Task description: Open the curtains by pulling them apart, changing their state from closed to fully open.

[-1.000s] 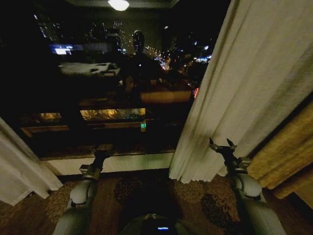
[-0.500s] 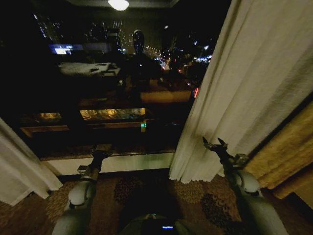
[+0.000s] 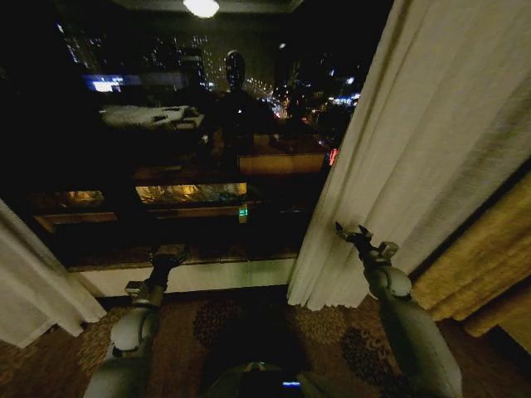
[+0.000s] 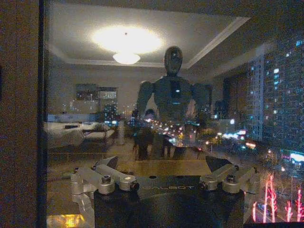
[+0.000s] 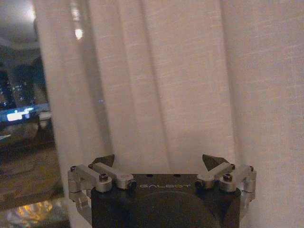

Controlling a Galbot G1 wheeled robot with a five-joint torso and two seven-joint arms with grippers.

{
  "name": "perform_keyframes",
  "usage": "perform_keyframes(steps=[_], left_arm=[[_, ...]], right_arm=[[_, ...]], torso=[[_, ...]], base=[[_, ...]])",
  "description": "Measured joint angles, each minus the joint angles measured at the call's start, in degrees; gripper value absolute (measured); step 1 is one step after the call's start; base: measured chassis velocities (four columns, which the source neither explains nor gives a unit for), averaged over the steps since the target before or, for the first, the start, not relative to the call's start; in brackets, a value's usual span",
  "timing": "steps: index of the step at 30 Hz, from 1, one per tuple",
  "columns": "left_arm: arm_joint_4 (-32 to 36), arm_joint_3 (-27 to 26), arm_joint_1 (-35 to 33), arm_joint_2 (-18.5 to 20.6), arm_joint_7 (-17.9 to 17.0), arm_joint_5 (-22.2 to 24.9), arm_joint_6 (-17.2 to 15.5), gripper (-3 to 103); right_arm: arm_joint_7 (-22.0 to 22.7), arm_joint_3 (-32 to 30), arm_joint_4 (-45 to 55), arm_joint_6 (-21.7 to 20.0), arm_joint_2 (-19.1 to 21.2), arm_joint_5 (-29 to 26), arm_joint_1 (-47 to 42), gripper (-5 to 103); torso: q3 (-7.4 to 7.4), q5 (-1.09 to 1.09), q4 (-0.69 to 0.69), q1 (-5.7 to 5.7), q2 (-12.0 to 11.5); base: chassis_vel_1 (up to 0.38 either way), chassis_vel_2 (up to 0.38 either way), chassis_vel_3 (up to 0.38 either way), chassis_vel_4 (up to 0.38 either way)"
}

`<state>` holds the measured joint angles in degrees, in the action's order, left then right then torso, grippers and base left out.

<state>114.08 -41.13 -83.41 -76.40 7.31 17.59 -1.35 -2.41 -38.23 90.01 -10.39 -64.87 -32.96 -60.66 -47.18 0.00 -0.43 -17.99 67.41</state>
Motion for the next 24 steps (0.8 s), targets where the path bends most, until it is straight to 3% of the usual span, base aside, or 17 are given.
perform_keyframes(steps=[7, 17, 24], left_arm=[[0.4, -0.2, -0.1, -0.1, -0.1, -0.2, -0.5, 100], [0.3, 1.1, -0.1, -1.1, -0.1, -1.4, -0.6, 100], [0.8, 1.4, -0.3, -1.6, -0.1, -1.8, -0.6, 100]], right_arm=[[0.0, 0.6, -1.1, 0.4, -0.6, -0.1, 1.6, 100], [0.3, -0.4, 6.1, 0.8, -2.3, 1.7, -7.0, 100], [0.4, -0.3, 8.4, 0.9, -3.1, 1.7, -8.0, 100]], torso=[[0.0, 0.0, 0.01, 0.0, 0.0], [0.01, 0.0, -0.02, 0.0, 0.0], [0.0, 0.0, -0.01, 0.0, 0.0]], base=[[0.0, 0.0, 0.0, 0.0], [0.0, 0.0, 0.0, 0.0], [0.0, 0.0, 0.0, 0.0]])
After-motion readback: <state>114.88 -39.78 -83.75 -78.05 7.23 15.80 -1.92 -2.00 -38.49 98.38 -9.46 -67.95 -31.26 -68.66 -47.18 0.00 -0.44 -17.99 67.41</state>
